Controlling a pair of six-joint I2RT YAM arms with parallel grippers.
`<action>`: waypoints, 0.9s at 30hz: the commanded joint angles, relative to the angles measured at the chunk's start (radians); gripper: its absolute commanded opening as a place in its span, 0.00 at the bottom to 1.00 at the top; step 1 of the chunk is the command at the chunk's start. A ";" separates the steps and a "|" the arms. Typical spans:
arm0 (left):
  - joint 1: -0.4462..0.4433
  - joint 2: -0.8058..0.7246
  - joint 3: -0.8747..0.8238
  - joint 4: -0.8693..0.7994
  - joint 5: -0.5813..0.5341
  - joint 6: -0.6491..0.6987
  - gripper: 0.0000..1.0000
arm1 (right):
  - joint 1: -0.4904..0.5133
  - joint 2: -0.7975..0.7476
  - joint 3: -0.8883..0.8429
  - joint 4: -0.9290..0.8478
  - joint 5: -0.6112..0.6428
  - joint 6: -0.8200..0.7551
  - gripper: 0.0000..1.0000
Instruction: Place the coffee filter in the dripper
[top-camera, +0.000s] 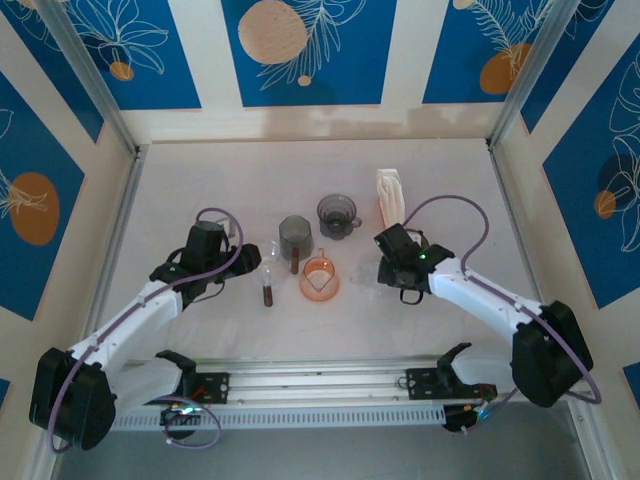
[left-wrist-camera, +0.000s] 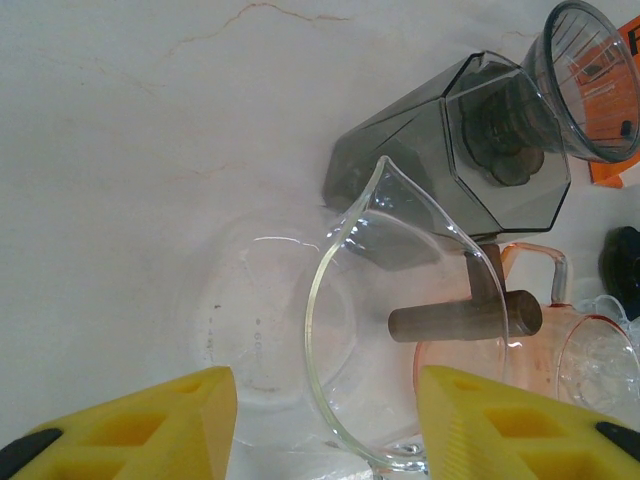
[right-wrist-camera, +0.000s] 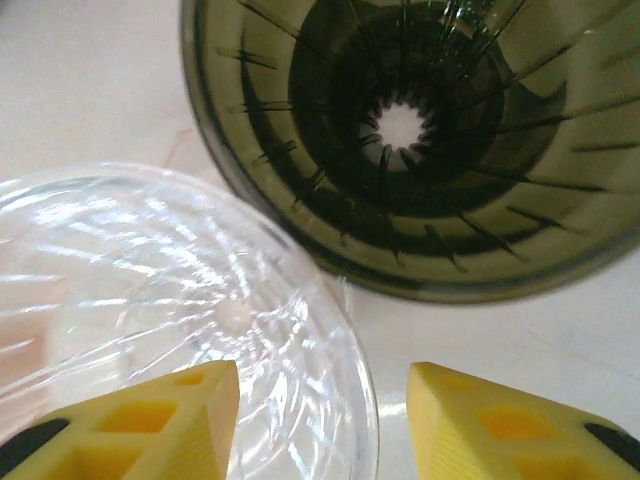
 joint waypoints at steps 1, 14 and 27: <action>-0.012 -0.025 -0.012 -0.010 0.016 0.014 0.52 | 0.064 -0.105 0.021 -0.072 0.006 0.017 0.60; -0.013 -0.096 -0.034 -0.032 0.013 -0.002 0.53 | 0.381 0.179 0.263 0.115 -0.138 -0.145 0.67; -0.013 -0.230 -0.049 -0.093 0.016 -0.013 0.57 | 0.413 0.514 0.490 0.040 -0.133 -0.183 0.51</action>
